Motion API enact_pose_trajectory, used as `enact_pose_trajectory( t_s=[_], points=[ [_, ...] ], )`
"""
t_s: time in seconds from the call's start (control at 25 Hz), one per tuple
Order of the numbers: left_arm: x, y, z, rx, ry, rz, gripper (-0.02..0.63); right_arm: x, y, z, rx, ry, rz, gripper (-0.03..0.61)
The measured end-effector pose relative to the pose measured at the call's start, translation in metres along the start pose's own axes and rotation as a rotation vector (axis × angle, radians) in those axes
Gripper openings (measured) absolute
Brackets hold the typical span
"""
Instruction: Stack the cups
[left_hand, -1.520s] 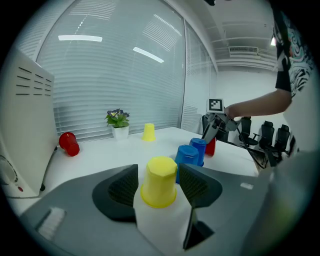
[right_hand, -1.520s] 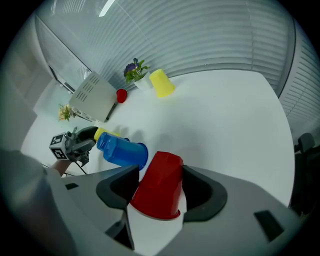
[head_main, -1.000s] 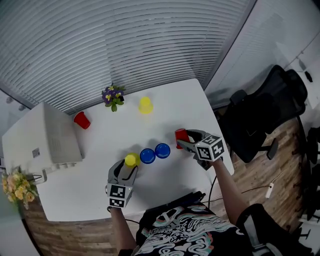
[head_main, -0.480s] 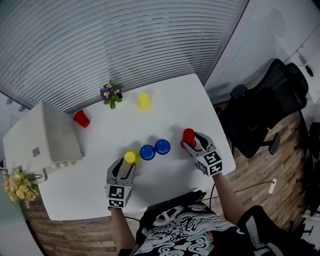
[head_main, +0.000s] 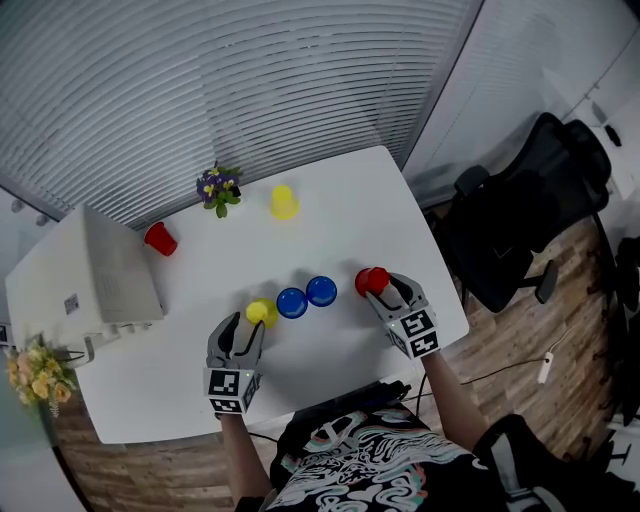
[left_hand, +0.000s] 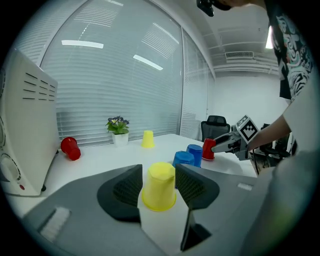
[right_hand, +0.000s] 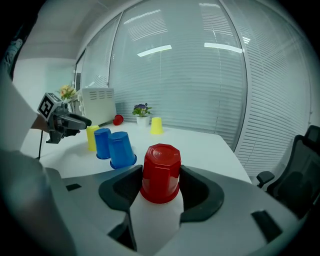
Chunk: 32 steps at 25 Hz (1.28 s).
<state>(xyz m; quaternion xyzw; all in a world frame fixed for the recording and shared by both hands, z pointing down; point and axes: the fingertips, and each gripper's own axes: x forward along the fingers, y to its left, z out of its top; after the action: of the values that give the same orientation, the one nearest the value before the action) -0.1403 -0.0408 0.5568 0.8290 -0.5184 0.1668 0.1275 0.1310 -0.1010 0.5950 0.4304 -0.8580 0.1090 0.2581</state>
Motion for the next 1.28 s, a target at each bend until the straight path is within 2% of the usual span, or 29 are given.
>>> enact_pose_trajectory(
  t_s=[0.08,0.2,0.36,0.44,0.64,0.88,1.28],
  points=[
    [-0.003,0.003,0.002,-0.022,-0.013,0.012,0.206,-0.003,0.002,0.012,0.009,-0.027,-0.014,0.227],
    [-0.009,0.014,0.006,-0.106,-0.054,0.053,0.178,-0.01,0.01,0.042,0.011,-0.092,-0.017,0.227],
    [-0.015,0.025,0.009,-0.26,-0.133,0.072,0.169,-0.016,0.032,0.085,-0.017,-0.157,0.023,0.227],
    [-0.017,0.027,0.012,-0.292,-0.154,0.077,0.169,-0.017,0.045,0.1,-0.044,-0.168,0.053,0.227],
    [-0.02,0.029,0.018,-0.285,-0.165,0.099,0.169,-0.009,0.079,0.119,-0.119,-0.127,0.125,0.227],
    [-0.02,0.031,0.016,-0.283,-0.153,0.114,0.169,0.005,0.113,0.122,-0.196,-0.088,0.191,0.227],
    [-0.021,0.034,0.008,-0.294,-0.13,0.125,0.169,0.022,0.136,0.109,-0.236,-0.023,0.243,0.229]
  ],
)
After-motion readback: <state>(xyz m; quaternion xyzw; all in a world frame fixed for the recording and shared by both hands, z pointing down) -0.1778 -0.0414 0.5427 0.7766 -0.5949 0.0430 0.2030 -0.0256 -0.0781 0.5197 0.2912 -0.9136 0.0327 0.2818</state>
